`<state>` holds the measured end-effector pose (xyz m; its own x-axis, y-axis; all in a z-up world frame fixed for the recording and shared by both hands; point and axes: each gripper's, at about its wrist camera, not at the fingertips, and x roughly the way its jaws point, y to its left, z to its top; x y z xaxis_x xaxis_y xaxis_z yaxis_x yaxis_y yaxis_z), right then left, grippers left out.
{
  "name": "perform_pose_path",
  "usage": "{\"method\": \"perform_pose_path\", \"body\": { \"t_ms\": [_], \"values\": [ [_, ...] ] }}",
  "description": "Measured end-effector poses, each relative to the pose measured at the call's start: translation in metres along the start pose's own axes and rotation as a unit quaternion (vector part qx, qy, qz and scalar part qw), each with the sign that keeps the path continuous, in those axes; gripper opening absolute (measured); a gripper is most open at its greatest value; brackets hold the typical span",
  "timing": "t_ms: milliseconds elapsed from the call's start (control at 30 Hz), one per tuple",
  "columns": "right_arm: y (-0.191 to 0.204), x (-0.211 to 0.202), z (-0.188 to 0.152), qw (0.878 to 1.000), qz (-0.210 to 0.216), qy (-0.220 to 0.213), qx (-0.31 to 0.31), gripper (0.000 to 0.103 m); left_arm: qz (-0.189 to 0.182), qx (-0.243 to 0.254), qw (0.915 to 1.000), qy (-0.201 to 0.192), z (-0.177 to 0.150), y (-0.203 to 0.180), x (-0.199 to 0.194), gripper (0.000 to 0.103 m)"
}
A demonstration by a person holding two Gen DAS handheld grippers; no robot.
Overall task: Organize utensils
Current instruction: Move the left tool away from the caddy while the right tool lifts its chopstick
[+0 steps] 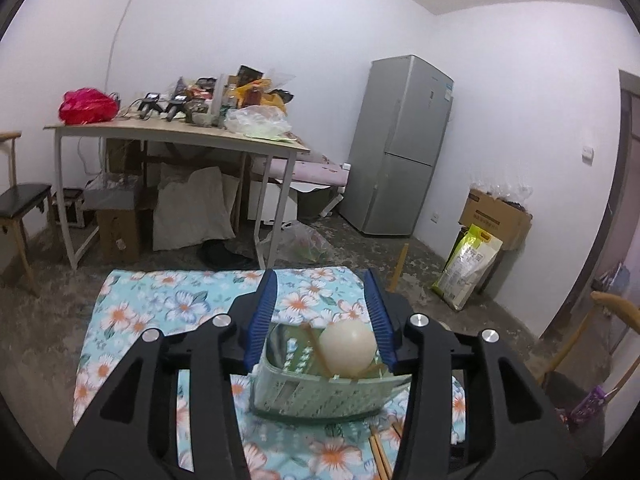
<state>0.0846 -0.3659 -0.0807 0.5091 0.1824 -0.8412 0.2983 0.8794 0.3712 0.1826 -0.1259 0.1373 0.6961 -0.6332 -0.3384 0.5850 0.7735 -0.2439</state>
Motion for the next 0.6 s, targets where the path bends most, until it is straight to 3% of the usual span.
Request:
{"method": "perform_pose_path", "body": {
  "t_ms": [300,433,600],
  "values": [
    [0.005,0.010,0.017,1.000,-0.020,-0.014,-0.009,0.014,0.025,-0.029,0.9988,0.029,-0.035,0.027,-0.032,0.046],
    [0.007,0.010,0.022,0.999,-0.035,-0.019,-0.021,0.007,0.036,-0.037,0.9977,0.043,-0.050,0.034,-0.039,0.046],
    [0.012,-0.019,0.027,0.998,-0.024,-0.050,-0.028,0.007,0.046,-0.049,0.9959,0.061,-0.065,0.043,-0.042,0.046]
  ]
}}
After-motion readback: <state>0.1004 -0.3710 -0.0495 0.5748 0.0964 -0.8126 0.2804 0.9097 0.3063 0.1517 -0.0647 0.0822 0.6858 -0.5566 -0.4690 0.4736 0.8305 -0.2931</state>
